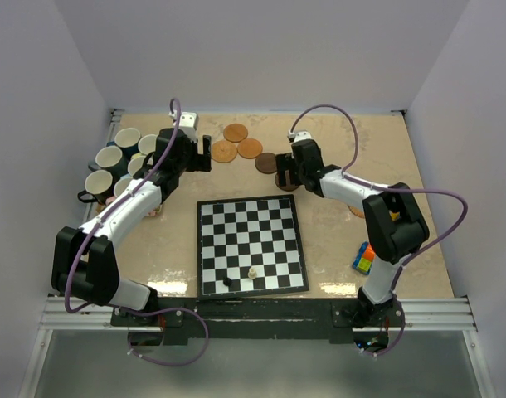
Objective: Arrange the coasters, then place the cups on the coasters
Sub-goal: Move the coaster to the center of the board.
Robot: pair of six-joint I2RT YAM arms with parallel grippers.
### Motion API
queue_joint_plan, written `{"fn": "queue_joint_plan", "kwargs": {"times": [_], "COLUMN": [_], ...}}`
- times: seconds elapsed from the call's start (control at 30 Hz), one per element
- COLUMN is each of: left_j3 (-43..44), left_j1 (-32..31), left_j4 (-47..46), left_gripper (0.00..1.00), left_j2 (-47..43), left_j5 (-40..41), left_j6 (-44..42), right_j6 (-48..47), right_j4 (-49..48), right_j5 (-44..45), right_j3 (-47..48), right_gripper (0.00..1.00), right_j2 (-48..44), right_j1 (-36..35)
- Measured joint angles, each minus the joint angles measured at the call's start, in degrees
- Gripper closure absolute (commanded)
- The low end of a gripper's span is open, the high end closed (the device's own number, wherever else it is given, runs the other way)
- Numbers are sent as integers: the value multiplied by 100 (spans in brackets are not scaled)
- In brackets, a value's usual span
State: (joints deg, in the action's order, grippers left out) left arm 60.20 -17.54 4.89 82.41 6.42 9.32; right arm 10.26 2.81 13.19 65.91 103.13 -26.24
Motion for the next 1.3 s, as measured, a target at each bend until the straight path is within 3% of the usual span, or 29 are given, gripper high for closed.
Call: {"fn": "queue_joint_plan", "kwargs": {"times": [0.77,1.3], "left_j3": [0,0], "left_j1": [0,0], "left_j4": [-4,-4], "left_gripper": [8,8], "left_j2": [0,0], "left_j5": [-2,-2], "left_j6": [0,0], "right_j6": [-179,-39], "right_j4": [11,-76], "right_j5": [-544,-396], "right_j3": [-28,31], "right_gripper": [3,19], "right_j2": [636,719], "right_j1": [-7,-11]}}
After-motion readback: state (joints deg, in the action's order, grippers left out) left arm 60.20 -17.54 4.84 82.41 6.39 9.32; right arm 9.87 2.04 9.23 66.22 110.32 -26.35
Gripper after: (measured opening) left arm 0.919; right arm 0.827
